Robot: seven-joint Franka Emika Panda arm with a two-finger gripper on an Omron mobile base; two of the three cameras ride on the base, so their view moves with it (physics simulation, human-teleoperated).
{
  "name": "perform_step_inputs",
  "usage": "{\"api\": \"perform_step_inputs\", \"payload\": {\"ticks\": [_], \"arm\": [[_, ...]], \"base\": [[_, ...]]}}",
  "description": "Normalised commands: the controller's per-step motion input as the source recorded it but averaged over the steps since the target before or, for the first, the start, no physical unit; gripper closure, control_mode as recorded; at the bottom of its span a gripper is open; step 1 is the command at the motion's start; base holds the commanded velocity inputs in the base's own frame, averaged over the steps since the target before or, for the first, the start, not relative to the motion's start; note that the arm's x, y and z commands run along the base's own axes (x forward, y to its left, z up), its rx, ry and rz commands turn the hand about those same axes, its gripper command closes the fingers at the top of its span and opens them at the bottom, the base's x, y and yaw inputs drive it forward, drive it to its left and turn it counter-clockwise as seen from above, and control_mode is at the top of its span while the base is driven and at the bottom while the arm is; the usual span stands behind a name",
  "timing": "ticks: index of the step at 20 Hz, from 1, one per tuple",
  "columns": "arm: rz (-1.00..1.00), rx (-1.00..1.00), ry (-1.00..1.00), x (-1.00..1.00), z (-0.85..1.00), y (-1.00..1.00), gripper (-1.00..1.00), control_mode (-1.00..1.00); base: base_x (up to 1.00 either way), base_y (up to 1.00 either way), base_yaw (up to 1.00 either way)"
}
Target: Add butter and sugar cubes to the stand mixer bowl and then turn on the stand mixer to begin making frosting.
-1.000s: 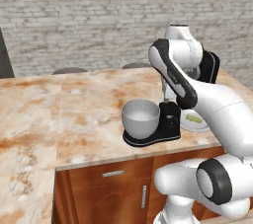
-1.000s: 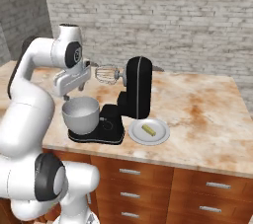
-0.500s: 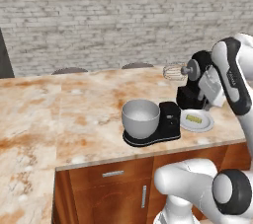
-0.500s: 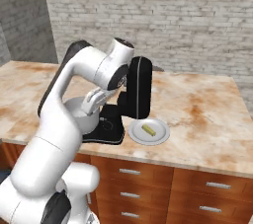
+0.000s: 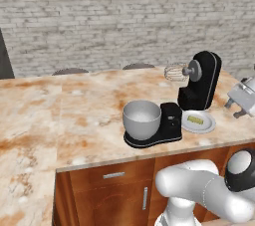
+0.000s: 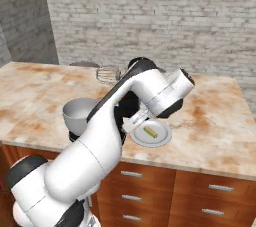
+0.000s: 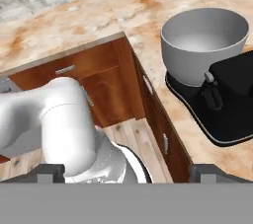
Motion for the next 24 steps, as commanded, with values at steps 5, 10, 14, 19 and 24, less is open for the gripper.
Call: {"api": "perform_step_inputs", "payload": {"ticks": [5,10,14,19,24], "arm": [[-0.13,0.23,0.0,0.11,-0.57,-0.67,-1.0,-1.0],[-0.22,0.15,0.04,0.49,-0.36,-0.34,-1.0,-1.0],[-0.3,0.05,0.0,0.39,-0.26,-0.06,-1.0,-1.0],[-0.33,0.0,0.0,0.3,-0.41,0.0,-1.0,-1.0],[-0.21,0.0,0.0,0.29,-0.56,0.0,-1.0,-1.0]], "base": [[0.0,0.0,0.0],[0.0,0.0,0.0],[0.0,0.0,0.0],[0.0,0.0,0.0],[0.0,0.0,0.0]]}}
